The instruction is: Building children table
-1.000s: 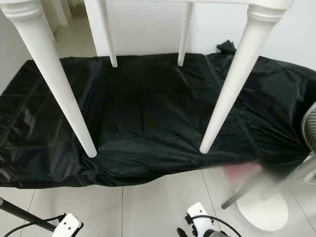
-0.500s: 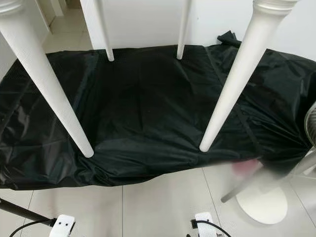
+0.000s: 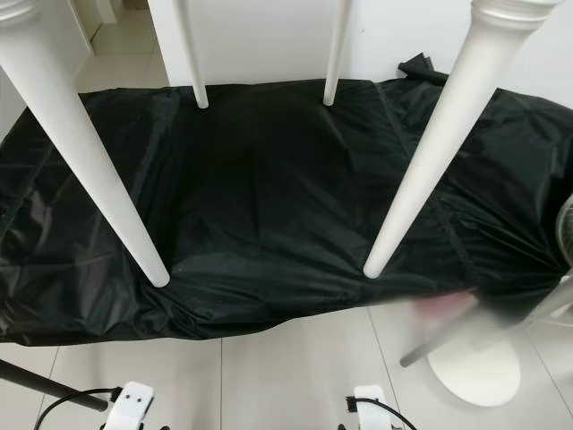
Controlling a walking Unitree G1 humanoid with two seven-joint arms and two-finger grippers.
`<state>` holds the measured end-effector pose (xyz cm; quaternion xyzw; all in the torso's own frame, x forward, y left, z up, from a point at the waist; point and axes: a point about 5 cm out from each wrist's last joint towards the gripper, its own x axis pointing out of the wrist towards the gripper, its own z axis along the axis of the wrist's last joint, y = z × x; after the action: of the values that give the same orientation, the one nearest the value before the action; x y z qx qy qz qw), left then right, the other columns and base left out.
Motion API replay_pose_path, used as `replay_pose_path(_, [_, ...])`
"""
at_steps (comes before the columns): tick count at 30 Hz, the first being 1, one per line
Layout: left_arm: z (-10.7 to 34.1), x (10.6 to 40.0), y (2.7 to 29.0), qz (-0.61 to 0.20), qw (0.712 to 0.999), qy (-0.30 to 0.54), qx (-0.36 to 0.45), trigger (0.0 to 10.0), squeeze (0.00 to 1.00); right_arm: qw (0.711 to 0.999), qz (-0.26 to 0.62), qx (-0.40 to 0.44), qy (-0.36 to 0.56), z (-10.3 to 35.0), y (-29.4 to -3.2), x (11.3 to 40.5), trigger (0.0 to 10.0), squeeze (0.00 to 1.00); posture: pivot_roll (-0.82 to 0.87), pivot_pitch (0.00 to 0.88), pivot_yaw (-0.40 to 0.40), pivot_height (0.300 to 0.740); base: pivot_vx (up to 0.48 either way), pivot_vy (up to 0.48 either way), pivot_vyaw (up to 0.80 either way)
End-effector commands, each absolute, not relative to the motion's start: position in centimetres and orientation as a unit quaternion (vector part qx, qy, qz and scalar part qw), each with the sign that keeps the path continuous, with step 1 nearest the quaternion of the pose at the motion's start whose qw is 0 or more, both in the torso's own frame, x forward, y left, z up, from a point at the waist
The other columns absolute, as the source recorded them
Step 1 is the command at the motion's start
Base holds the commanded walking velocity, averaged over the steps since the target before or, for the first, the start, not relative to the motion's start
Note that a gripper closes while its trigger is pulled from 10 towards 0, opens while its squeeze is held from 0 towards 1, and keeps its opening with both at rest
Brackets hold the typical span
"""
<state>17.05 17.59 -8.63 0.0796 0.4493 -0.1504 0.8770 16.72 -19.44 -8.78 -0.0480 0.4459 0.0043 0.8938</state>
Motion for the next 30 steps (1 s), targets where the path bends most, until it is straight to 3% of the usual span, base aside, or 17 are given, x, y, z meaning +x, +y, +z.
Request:
replay_pose_path(1, [-9.1, 16.3, 18.2, -0.098, 0.872, 0.464, 0.123, 10.0, 0.0, 0.887, 0.007, -0.037, 0.461, -9.0, -19.0, 16.5, 10.0, 0.0, 0.03, 0.008, 0.0, 0.74, 0.0, 0.0, 0.0])
replay_pose_path(11, [-9.2, 16.4, 17.7, -0.095, 0.868, 0.47, 0.128, 10.0, 0.0, 0.88, 0.05, -0.074, 0.467, -9.1, -17.7, 16.9, 10.0, 0.0, 0.05, 0.0, -0.02, 0.74, 0.0, 0.0, 0.0])
replay_pose_path(30, [-8.5, 18.5, 16.0, -0.095, 0.876, 0.46, 0.112, 10.0, 0.0, 0.885, 0.029, -0.055, 0.462, -8.8, -17.8, 17.6, 10.0, 0.0, 0.01, 0.0, -0.001, 0.74, 0.0, 0.0, 0.0])
